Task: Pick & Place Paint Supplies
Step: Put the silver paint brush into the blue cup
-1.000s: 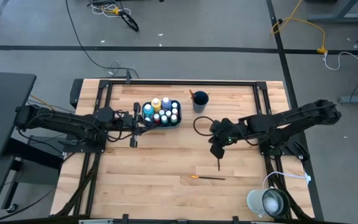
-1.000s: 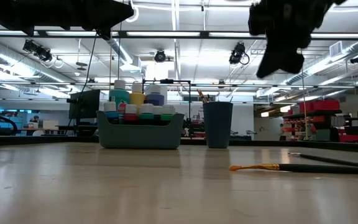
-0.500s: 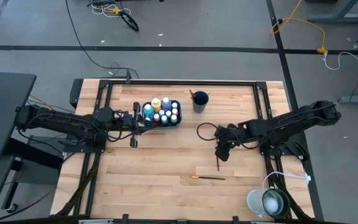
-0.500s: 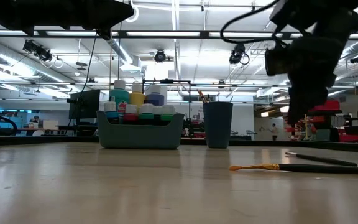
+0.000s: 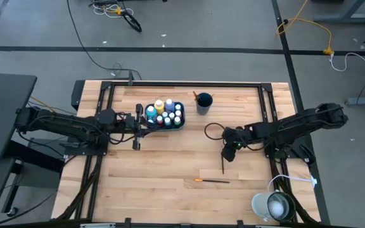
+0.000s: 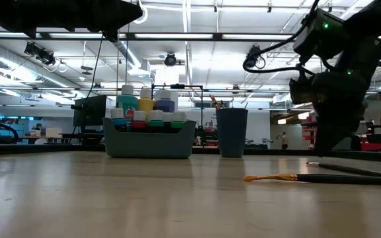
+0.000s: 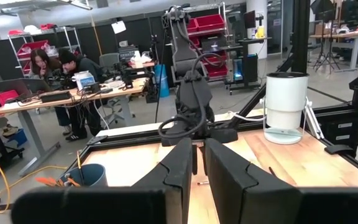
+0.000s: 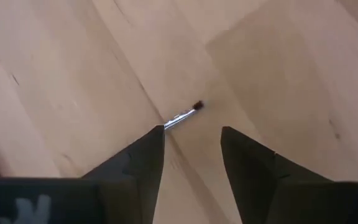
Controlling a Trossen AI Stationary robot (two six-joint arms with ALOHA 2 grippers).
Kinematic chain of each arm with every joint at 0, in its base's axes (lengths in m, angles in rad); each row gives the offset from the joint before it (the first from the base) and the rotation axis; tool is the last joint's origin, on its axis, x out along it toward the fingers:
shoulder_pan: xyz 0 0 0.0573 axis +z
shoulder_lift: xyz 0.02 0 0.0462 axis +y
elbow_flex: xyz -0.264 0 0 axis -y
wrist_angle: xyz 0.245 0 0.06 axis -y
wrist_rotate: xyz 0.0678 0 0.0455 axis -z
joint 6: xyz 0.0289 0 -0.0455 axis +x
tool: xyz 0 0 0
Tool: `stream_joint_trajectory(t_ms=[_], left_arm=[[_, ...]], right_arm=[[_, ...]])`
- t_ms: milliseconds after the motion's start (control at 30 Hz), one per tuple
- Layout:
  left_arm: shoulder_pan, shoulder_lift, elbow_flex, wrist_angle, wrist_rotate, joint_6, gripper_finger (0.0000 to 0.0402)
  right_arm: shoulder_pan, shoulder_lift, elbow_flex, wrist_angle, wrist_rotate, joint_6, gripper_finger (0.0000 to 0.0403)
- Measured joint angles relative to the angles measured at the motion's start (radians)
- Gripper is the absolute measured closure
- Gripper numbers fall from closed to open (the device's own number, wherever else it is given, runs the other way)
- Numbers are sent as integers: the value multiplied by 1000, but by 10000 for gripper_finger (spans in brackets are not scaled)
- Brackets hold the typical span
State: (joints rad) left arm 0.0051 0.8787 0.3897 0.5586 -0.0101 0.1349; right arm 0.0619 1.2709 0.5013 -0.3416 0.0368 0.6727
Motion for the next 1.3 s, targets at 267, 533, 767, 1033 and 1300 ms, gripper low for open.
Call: stream_joint_trajectory(t_ms=[267, 533, 767, 1033, 1300], left_arm=[[0, 0, 0, -2, 0, 22, 347], [0, 0, 0, -2, 0, 29, 347], [0, 0, 0, -2, 0, 29, 347], [0, 0, 0, -2, 0, 28, 347], [0, 0, 0, -2, 0, 27, 347]], right_arm=[[-17, 68, -22, 114, 2, 1, 243], [-17, 146, -18, 219, 17, -4, 243], [-5, 150, -18, 206, 16, -18, 262], [-1, 151, -19, 187, 39, -27, 341], [-1, 152, -20, 185, 31, -34, 398]])
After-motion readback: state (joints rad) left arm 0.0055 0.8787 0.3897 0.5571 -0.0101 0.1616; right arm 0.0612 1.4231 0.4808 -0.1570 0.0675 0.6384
